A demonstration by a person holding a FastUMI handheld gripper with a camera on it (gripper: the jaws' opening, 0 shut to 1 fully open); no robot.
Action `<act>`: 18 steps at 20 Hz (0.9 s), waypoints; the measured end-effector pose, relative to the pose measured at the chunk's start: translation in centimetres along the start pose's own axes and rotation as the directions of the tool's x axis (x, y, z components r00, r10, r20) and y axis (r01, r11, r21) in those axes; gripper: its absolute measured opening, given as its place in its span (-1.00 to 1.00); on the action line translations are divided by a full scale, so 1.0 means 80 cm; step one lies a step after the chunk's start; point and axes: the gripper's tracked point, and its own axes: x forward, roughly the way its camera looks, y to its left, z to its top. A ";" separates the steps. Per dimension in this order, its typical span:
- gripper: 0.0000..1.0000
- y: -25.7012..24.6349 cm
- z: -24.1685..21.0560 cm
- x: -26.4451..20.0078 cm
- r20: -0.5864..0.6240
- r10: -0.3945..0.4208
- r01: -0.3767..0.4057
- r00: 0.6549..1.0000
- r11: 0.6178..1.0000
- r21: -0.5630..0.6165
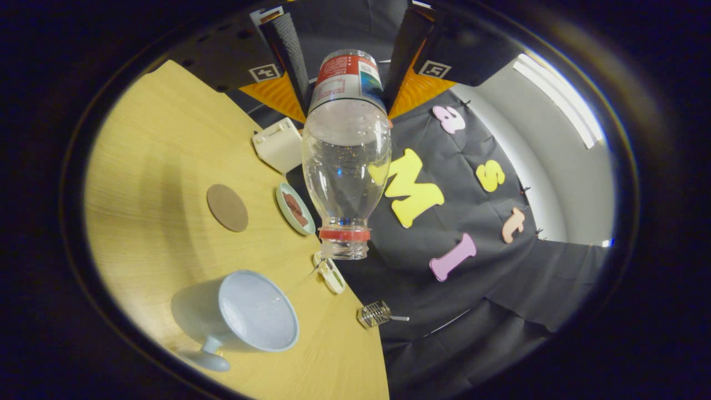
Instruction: Take the bottle from table, then pour the juice into the cup, finally place the bottle on the coaster
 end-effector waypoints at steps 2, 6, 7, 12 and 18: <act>0.50 0.006 0.001 0.001 0.004 0.008 -0.008 1.000 1.000 0.015; 0.49 0.011 0.003 0.001 0.006 0.010 -0.010 1.000 0.999 0.039; 0.49 0.012 0.003 0.001 0.005 0.012 -0.012 1.000 0.999 0.042; 0.49 0.014 0.001 0.000 0.004 0.007 -0.007 1.000 0.997 0.073; 0.50 0.019 0.000 0.000 -0.007 0.004 -0.004 1.000 1.000 0.031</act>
